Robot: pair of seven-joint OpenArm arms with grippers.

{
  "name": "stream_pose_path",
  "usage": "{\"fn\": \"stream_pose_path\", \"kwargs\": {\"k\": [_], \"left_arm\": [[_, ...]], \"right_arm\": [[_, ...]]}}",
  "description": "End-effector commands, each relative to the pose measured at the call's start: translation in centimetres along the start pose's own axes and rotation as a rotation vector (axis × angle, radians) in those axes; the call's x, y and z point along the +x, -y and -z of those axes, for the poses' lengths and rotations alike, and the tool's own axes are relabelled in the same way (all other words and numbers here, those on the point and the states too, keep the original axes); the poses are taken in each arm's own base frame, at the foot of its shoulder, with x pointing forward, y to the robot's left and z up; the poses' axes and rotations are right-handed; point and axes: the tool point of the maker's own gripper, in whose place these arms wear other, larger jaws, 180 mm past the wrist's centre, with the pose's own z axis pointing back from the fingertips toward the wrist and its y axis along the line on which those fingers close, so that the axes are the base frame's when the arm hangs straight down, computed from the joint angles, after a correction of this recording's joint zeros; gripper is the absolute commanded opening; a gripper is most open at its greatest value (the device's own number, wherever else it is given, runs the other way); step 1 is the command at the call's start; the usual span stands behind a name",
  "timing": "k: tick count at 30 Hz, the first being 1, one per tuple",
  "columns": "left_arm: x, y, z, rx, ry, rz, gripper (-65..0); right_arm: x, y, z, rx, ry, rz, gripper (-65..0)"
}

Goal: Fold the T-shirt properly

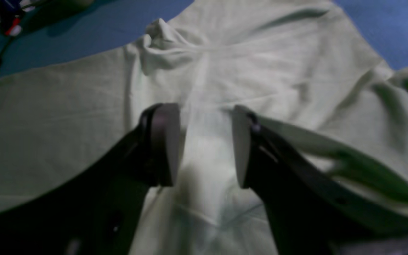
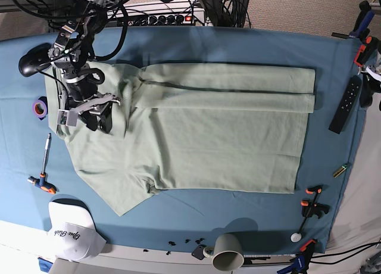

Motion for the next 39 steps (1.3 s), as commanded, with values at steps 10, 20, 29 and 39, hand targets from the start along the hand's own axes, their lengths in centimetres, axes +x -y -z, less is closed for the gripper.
{"fn": "stream_pose_path", "kwargs": {"k": [10, 20, 29, 39], "left_arm": [[1.6, -0.1, -0.3, -0.002, 0.044, 0.023, -29.0], [1.3, -0.1, -0.3, -0.001, 0.034, 0.024, -28.9], [-0.5, 0.4, -0.7, -0.019, -0.008, -0.007, -28.9], [-0.7, 0.8, -0.7, -0.033, -0.007, -0.020, -28.9]], "right_arm": [[-0.3, -0.9, -0.2, 0.047, -0.050, 0.029, -39.9], [-1.6, -2.9, -5.2, 0.097, -0.145, -0.092, -39.9], [-3.2, 3.3, -11.6, -0.169, -0.264, -0.231, -39.9], [-6.8, 13.0, -15.7, -0.272, -0.152, 0.317, -39.9]]}}
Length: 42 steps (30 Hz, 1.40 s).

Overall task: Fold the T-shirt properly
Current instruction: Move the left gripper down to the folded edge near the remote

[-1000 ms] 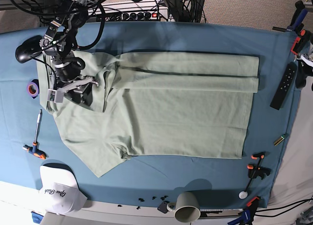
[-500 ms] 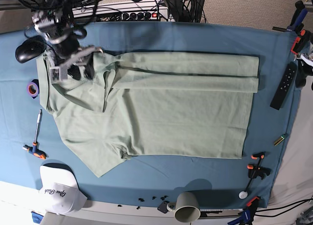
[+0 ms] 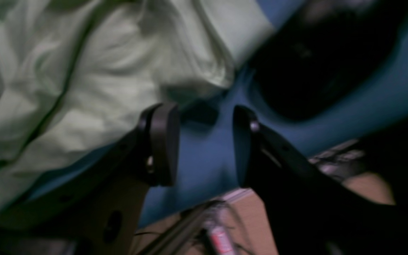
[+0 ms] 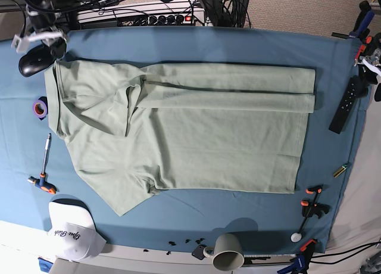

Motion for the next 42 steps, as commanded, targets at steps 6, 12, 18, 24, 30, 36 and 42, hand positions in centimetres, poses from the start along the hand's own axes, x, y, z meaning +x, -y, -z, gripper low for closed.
{"fn": "stream_pose_path", "kwargs": {"k": [6, 12, 18, 24, 30, 36, 42], "left_arm": [[1.3, 0.0, -0.3, -0.005, 0.034, 0.022, -28.9], [1.2, -0.1, -0.3, -0.004, 0.030, 0.021, -28.9], [1.2, -0.1, -0.3, -0.004, 0.030, 0.022, -28.9], [1.2, -0.1, -0.3, -0.004, 0.028, 0.022, -28.9], [1.1, -0.1, -0.3, -0.004, 0.026, 0.022, -28.9], [1.1, -0.1, -0.3, -0.004, 0.027, 0.022, -28.9], [1.1, -0.1, -0.3, -0.004, 0.027, 0.021, -28.9]], "right_arm": [[-0.5, 1.6, 2.0, 0.091, 0.026, 0.182, -39.9], [-1.1, 1.4, 4.3, 0.186, 0.015, 0.289, -39.9], [-1.0, 1.1, 4.3, 0.206, 0.024, 0.302, -39.9], [-0.3, -1.1, 3.6, 0.333, 0.056, 0.257, -39.9], [-0.3, -0.8, 3.7, 0.320, 0.052, 0.248, -32.3], [1.0, -0.4, 4.1, 0.296, 0.085, 0.216, -32.3], [2.2, -0.8, 4.9, 0.301, 0.100, 0.191, -32.3]]}}
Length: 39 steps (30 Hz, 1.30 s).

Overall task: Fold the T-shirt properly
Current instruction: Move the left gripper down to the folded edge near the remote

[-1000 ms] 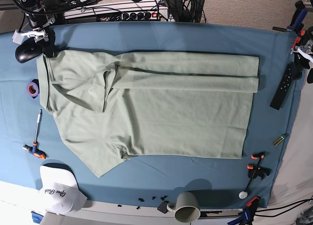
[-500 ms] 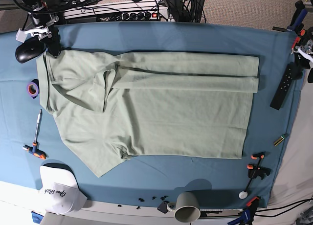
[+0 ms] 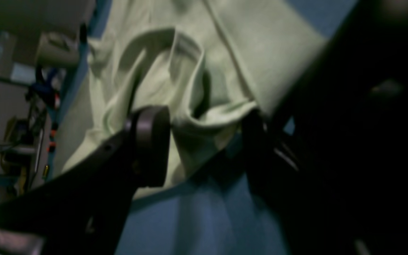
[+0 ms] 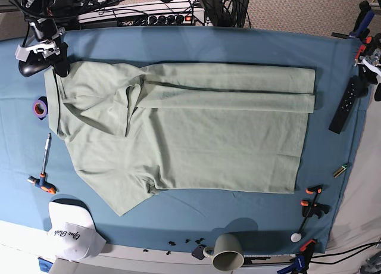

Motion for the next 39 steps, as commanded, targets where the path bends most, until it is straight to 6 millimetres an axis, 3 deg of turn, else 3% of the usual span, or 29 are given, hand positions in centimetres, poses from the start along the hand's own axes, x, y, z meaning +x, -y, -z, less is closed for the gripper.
{"fn": "stream_pose_path", "kwargs": {"k": [1, 5, 9, 11, 14, 17, 19, 24, 29, 35, 39], "left_arm": [[1.2, 0.0, -0.3, -0.005, 0.031, 0.022, -28.9], [1.2, 0.0, -0.3, -0.005, 0.031, 0.022, -28.9], [1.1, -0.1, -0.3, -0.001, 0.025, 0.017, -28.9], [0.5, -1.0, -0.2, 0.035, 0.008, -0.041, -28.9], [-2.3, -2.5, 0.6, 0.083, -0.055, -0.156, -28.9], [-5.4, -2.2, 2.0, 0.035, -0.119, -0.256, -28.9], [-6.3, -1.2, 2.7, -0.035, -0.142, -0.304, -28.9], [-5.6, 0.7, 3.6, -0.162, -0.130, -0.339, -28.9], [-5.7, 1.2, 3.8, -0.179, -0.133, -0.336, -28.6], [-5.7, 1.8, 4.3, -0.189, -0.134, -0.326, -28.6], [-6.1, 3.0, 5.9, -0.180, -0.151, -0.314, -28.6]], "right_arm": [[1.3, -0.3, -0.1, 0.010, 0.028, -0.023, -32.4], [1.4, -0.4, 0.0, 0.013, 0.028, -0.024, -35.4], [1.3, -0.4, 0.0, 0.013, 0.025, -0.024, -65.0], [1.3, -0.4, 0.0, 0.013, 0.024, -0.024, -65.0], [1.3, -0.4, 0.0, 0.012, 0.023, -0.024, -65.0], [1.1, -0.5, 0.2, 0.018, 0.017, -0.025, -65.0], [0.8, -0.9, 0.5, 0.028, 0.003, -0.028, -65.0], [-0.9, -1.8, 1.7, 0.054, -0.064, -0.047, -65.0], [-2.1, -2.9, 2.7, 0.087, -0.110, -0.057, -65.0], [-2.1, -2.9, 2.8, 0.089, -0.110, -0.058, -65.0], [-2.1, -2.9, 2.8, 0.088, -0.109, -0.058, -65.0]]}}
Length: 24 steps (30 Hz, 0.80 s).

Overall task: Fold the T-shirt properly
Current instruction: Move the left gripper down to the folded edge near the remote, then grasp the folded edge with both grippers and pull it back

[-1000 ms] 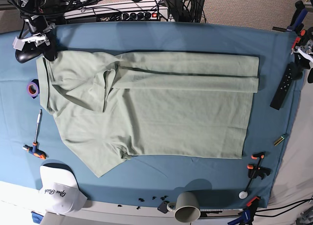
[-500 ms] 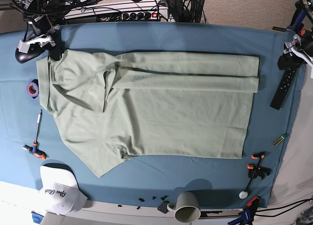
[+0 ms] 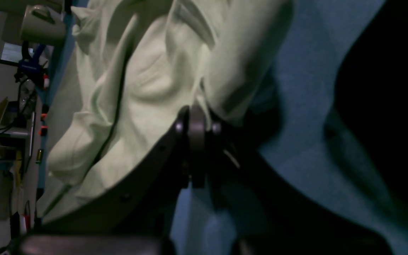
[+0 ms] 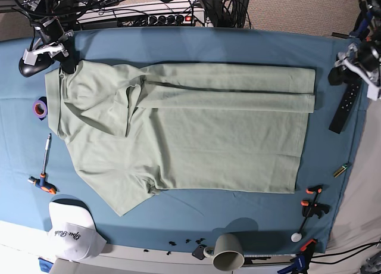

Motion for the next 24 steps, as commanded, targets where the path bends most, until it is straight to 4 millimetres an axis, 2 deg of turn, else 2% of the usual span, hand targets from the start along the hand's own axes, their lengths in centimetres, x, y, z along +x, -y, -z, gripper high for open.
{"fn": "stream_pose_path", "kwargs": {"k": [1, 5, 10, 16, 24], "left_arm": [[1.1, 0.8, 0.2, -0.022, 0.025, 0.023, -28.6], [-0.4, 2.5, 1.7, -0.065, -0.030, 0.051, -28.6], [-2.0, 3.8, 2.6, -0.091, -0.054, 0.034, -28.6], [-2.3, 3.9, 2.6, -0.093, -0.060, 0.028, -28.6], [-4.6, 4.0, 2.3, -0.099, -0.101, -0.010, -28.7]], "right_arm": [[0.6, -1.5, 0.7, 0.055, -0.001, -0.045, -65.0], [0.6, -1.4, 0.7, 0.051, -0.004, -0.047, -65.0], [0.6, -1.4, 0.7, 0.050, -0.004, -0.047, -65.0], [0.6, -1.4, 0.7, 0.050, -0.004, -0.047, -65.0], [0.6, -1.4, 0.7, 0.050, -0.004, -0.047, -65.0]]}}
